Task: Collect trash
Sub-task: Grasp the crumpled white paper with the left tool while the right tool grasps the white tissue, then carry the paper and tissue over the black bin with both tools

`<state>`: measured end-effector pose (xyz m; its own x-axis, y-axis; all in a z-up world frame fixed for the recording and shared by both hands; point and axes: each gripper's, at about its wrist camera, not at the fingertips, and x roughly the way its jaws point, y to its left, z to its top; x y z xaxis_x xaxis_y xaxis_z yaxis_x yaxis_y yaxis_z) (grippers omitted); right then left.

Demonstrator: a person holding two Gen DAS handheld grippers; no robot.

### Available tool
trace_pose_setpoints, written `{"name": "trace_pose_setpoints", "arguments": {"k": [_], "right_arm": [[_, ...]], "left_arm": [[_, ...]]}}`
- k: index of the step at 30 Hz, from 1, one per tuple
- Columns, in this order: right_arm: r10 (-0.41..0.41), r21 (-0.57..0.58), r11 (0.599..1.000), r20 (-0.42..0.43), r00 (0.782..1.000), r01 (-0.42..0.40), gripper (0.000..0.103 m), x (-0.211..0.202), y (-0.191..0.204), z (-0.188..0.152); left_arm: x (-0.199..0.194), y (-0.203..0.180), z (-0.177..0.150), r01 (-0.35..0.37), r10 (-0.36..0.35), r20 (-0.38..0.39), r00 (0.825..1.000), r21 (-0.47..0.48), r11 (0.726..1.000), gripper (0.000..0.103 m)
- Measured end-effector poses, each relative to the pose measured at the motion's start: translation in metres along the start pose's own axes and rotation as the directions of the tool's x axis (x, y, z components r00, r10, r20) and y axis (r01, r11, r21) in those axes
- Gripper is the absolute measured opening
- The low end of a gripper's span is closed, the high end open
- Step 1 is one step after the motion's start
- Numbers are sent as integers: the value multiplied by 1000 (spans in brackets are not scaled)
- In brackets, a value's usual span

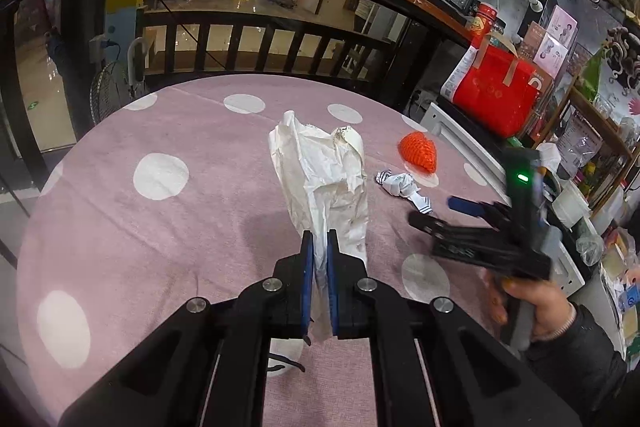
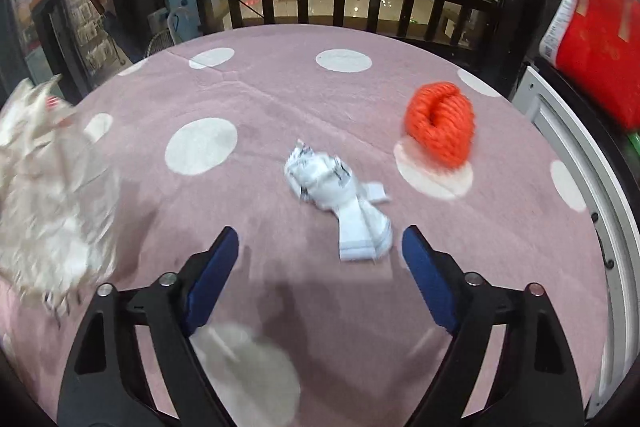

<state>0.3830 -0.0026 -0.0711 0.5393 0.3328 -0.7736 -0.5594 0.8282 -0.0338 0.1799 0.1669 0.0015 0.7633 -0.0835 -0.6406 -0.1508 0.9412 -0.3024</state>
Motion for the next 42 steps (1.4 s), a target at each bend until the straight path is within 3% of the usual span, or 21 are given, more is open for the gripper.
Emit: {"name": "trace_pose_setpoints", "arguments": {"k": [2, 4, 5, 7, 9, 22, 31, 36, 42], "right_arm": [[-30, -7, 1000, -9, 1000, 29, 71, 11, 1, 7], [-47, -14, 999, -26, 999, 46, 52, 17, 0, 8], [-43, -9, 999, -36, 998, 42, 37, 18, -1, 6], [-25, 9, 1000, -30, 999, 25, 32, 11, -3, 2], [0, 20, 1000, -26, 1000, 1, 19, -1, -5, -5], [2, 76, 997, 71, 997, -8, 19, -106, -33, -81], [-75, 164, 985, 124, 989, 54, 19, -177, -65, -158], [-135, 236, 967, 136, 982, 100, 19, -211, -86, -202], [-215, 326, 930, 103, 971, 172, 19, -238, -112, -255]], "left_arm": [[0, -1, 0, 3, -3, -2, 1000, 2, 1000, 7], [0, -1, -1, 12, -12, -4, 1000, -1, 1000, 7], [0, -2, -1, 18, -18, -5, 1000, -1, 1000, 7], [1, -4, -3, 19, -19, -7, 1000, 9, 1000, 7], [2, -8, -5, 11, -11, -4, 1000, 23, 1000, 7], [-16, -48, -18, 48, -49, 12, 999, 103, 994, 7], [-30, -102, -43, 134, -134, -9, 991, 170, 976, 7], [-33, -140, -64, 217, -211, -53, 976, 205, 954, 7], [-36, -194, -89, 318, -300, -104, 948, 290, 903, 7]]}}
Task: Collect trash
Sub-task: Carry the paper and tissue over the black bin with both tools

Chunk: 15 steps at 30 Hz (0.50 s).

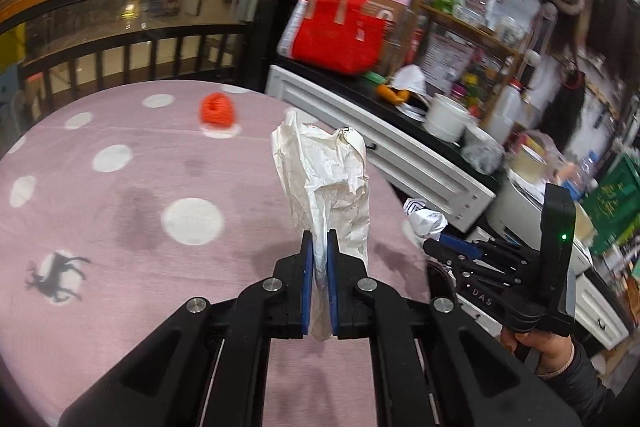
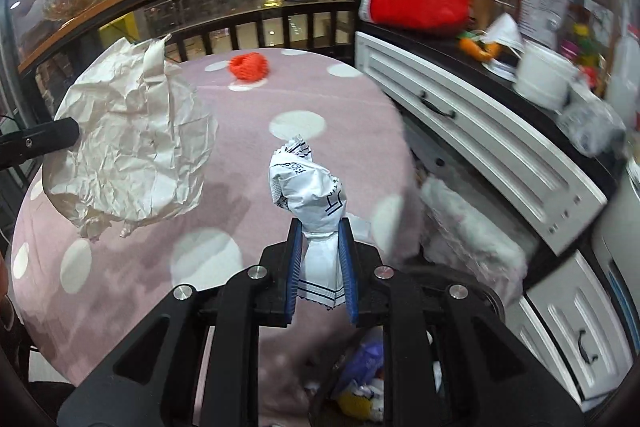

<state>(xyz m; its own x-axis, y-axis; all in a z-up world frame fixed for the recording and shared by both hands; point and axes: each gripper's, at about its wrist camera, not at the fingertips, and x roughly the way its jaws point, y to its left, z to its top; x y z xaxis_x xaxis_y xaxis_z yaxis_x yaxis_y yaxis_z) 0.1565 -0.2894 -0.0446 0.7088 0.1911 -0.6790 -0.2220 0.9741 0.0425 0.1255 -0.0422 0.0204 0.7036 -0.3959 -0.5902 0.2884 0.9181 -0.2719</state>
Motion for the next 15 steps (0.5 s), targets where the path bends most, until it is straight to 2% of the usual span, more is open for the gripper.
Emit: {"name": "trace_pose_setpoints", "arguments": {"k": [8, 15], "right_arm": [[-69, 130, 988, -78, 995, 79, 19, 0, -43, -50], [-99, 231, 962, -194, 976, 144, 19, 25, -79, -103]], "left_arm": [[27, -68, -14, 111, -104, -65, 992, 110, 988, 7], [44, -107, -28, 156, -136, -124, 983, 174, 972, 7]]}}
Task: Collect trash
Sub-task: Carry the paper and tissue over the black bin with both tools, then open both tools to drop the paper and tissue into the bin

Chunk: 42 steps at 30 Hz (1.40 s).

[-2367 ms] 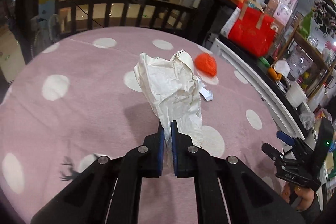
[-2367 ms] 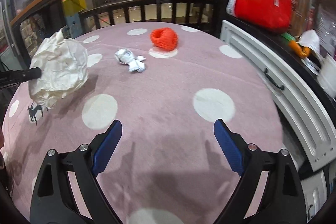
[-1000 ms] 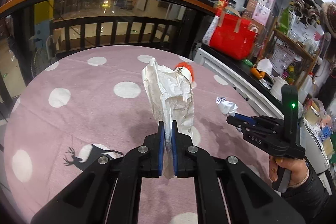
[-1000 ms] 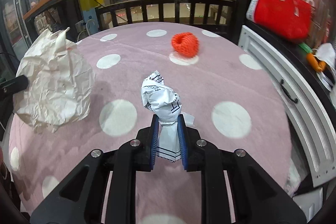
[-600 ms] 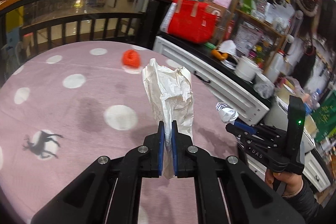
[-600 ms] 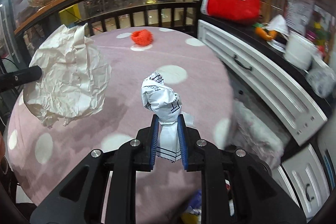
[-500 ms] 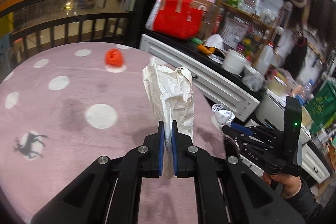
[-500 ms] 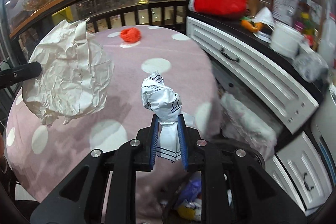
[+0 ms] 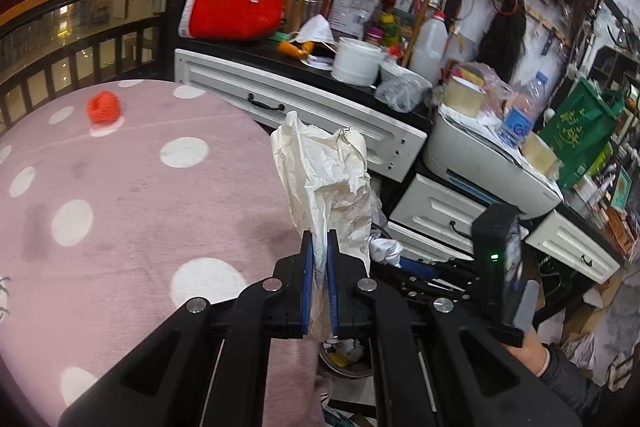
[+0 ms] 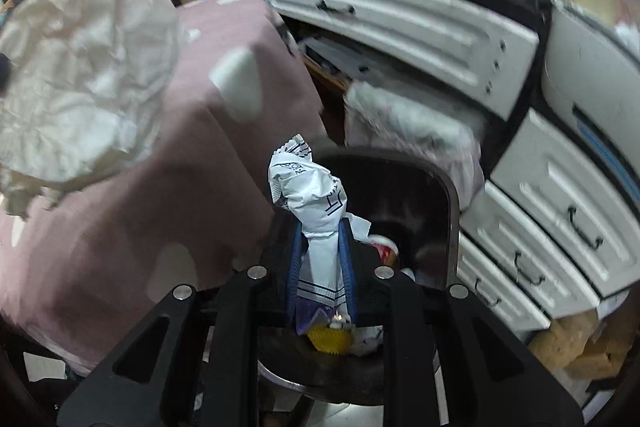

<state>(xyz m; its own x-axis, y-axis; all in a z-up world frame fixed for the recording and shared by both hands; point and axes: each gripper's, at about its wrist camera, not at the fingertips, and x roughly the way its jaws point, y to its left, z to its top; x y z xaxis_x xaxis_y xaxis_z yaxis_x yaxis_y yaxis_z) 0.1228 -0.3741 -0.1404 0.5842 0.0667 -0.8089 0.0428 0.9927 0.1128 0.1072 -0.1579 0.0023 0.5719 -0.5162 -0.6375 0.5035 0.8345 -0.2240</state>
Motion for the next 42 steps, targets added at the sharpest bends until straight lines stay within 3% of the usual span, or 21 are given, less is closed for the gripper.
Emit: {"name": "trace_pose_setpoints", "arguments": {"k": [2, 4, 6, 17, 31, 33, 35, 36, 42], "right_arm": [[-9, 45, 999, -28, 1000, 10, 22, 14, -12, -14], [-14, 78, 997, -58, 998, 18, 36, 27, -21, -26], [-55, 102, 993, -71, 996, 62, 61, 37, -29, -39], [-145, 281, 949, -18, 989, 144, 66, -1, -96, -64], [-186, 350, 921, 6, 983, 172, 67, -25, -119, -74], [-191, 349, 920, 8, 981, 177, 67, -25, -120, -74], [-198, 350, 919, 8, 980, 182, 69, -25, -121, -74], [-199, 352, 918, 8, 980, 184, 71, -26, -121, -74], [-202, 350, 918, 5, 979, 188, 74, -27, -120, -71]], "left_arm": [[7, -9, -2, 5, -5, -15, 1000, 18, 1000, 7], [15, -19, -5, 12, -11, -34, 999, 36, 999, 7], [24, -29, -9, 17, -14, -55, 998, 55, 998, 7], [83, -70, -37, 27, 4, -187, 982, 158, 987, 7], [163, -101, -84, 16, 93, -365, 926, 284, 959, 9], [169, -103, -89, 19, 107, -392, 914, 303, 953, 20], [171, -105, -94, 15, 116, -397, 910, 311, 950, 55], [170, -105, -95, 18, 109, -390, 914, 309, 951, 62], [154, -115, -99, 27, 99, -340, 935, 348, 937, 77]]}}
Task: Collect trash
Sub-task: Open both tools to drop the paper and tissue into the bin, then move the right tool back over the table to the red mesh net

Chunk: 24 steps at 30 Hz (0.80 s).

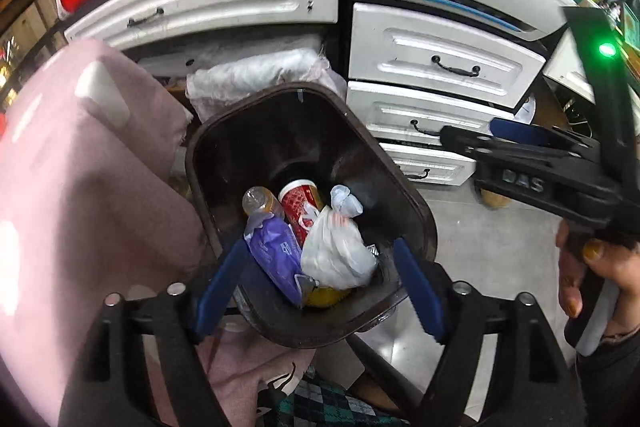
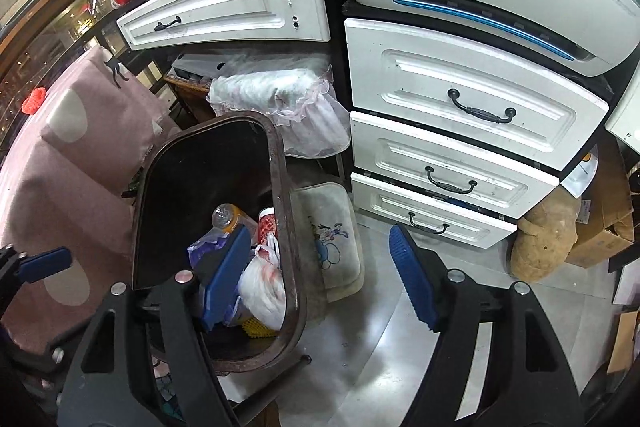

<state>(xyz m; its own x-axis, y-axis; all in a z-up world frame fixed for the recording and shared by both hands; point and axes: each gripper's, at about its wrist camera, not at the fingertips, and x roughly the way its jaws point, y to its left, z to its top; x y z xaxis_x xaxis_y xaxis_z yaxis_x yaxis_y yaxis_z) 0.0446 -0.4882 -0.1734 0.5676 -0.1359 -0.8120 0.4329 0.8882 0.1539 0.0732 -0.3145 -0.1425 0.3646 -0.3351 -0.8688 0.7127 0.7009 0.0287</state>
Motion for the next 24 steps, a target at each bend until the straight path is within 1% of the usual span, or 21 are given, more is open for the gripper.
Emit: {"name": "trace_pose_setpoints", "arguments": {"k": [2, 6, 8, 11, 16, 20, 24], "right_arm": [[0, -14, 1000, 5, 1000, 0, 76, -1, 6, 3], [14, -58, 998, 14, 1000, -13, 77, -4, 23, 12], [33, -82, 996, 22, 999, -31, 77, -6, 36, 17], [78, -125, 990, 35, 996, -73, 78, -11, 62, 26], [156, -204, 969, 58, 986, -142, 82, -23, 110, 37], [223, -280, 940, 75, 972, -195, 86, -34, 150, 44], [265, -350, 911, 88, 960, -220, 86, -42, 186, 48]], "left_arm": [[-10, -3, -1, 2, -2, 26, 1000, 17, 1000, 81], [-37, -1, -5, 10, -12, 90, 996, 26, 1000, 84], [-52, 3, -7, 0, -3, 129, 992, 20, 1000, 87], [-79, 13, -10, -31, 31, 187, 982, 1, 1000, 90], [-119, 44, -18, -80, 97, 268, 959, -74, 994, 95], [-140, 74, -24, -97, 136, 288, 948, -146, 985, 96], [-156, 107, -35, -153, 214, 293, 932, -217, 964, 96]]}}
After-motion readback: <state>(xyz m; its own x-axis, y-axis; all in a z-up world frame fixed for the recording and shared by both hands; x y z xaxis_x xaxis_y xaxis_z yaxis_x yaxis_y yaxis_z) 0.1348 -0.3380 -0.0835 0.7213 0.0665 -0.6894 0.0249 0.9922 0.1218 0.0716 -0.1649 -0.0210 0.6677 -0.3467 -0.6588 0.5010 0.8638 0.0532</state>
